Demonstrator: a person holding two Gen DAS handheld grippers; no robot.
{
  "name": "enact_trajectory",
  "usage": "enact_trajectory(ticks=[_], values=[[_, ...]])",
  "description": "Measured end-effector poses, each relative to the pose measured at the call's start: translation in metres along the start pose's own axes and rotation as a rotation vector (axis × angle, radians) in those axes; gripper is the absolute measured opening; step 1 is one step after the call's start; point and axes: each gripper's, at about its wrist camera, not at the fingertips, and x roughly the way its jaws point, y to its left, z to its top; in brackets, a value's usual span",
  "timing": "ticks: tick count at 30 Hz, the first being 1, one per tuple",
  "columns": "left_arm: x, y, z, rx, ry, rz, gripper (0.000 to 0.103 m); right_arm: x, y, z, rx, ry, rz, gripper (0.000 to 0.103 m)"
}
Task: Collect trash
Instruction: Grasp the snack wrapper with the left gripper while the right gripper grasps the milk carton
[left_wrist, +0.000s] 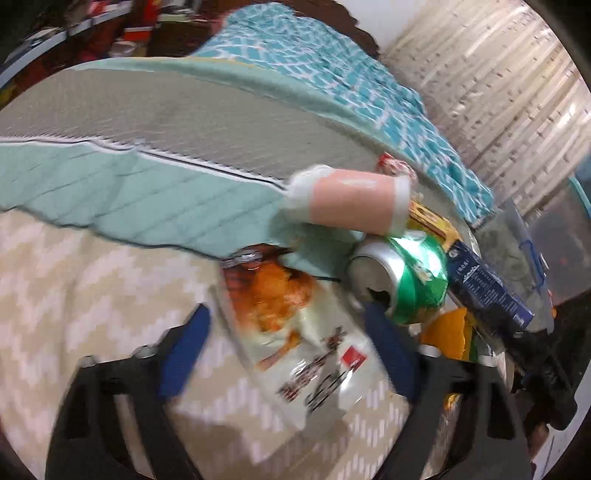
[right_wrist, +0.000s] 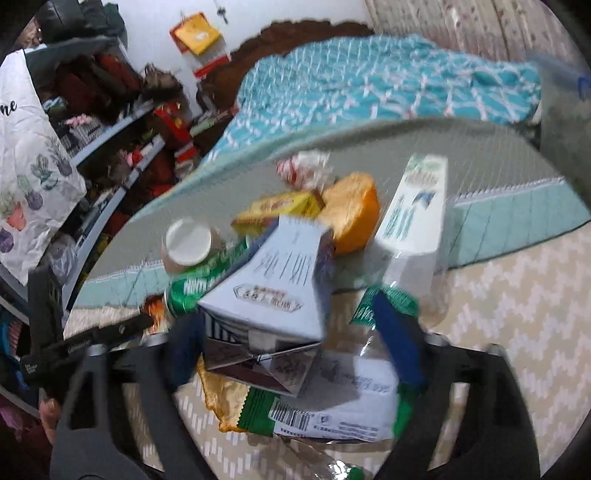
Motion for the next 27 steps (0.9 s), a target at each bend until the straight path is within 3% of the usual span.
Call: enact_trajectory(ticks=[1, 2, 5, 9, 11, 13, 16, 20, 24, 27], values=[[0.005, -0.003, 0.000, 0.014, 0.011, 0.013, 0.028, -0.001, -0.001, -0.002, 0.004, -0.004, -0.004, 0.054], [0.010, -0.003, 0.000, -0.002, 0.031, -0.024, 0.018, -0.005, -0.002, -0.004, 0.005, -0.019, -0.012, 0.053], [0.002, -0.004, -0.005, -0.011, 0.009, -0.055, 0.015, -0.024, 0.002, -0.008, -0.004, -0.096, -0.010, 0.053], [-0.034, 0.006, -0.017, 0.009, -0.066, -0.126, 0.015, -0.080, 0.011, -0.026, -0.090, -0.291, -0.018, 0.053], [-0.055, 0.013, -0.023, 0.008, -0.111, -0.180, 0.015, -0.099, 0.012, -0.042, -0.134, -0.359, -0.055, 0.053], [-0.079, 0.013, -0.032, 0.032, -0.148, -0.246, 0.015, -0.114, 0.007, -0.062, -0.167, -0.404, -0.148, 0.053], [-0.100, 0.004, -0.046, 0.100, -0.156, -0.299, 0.015, -0.121, -0.018, -0.088, -0.107, -0.395, -0.267, 0.053], [-0.104, -0.039, -0.063, 0.221, -0.103, -0.401, 0.015, -0.123, -0.064, -0.120, -0.001, -0.325, -0.394, 0.053], [-0.078, -0.123, -0.093, 0.414, 0.008, -0.482, 0.015, -0.130, -0.105, -0.141, 0.098, -0.268, -0.460, 0.053], [-0.047, -0.177, -0.113, 0.537, 0.058, -0.478, 0.015, -0.134, -0.122, -0.149, 0.120, -0.246, -0.490, 0.054]])
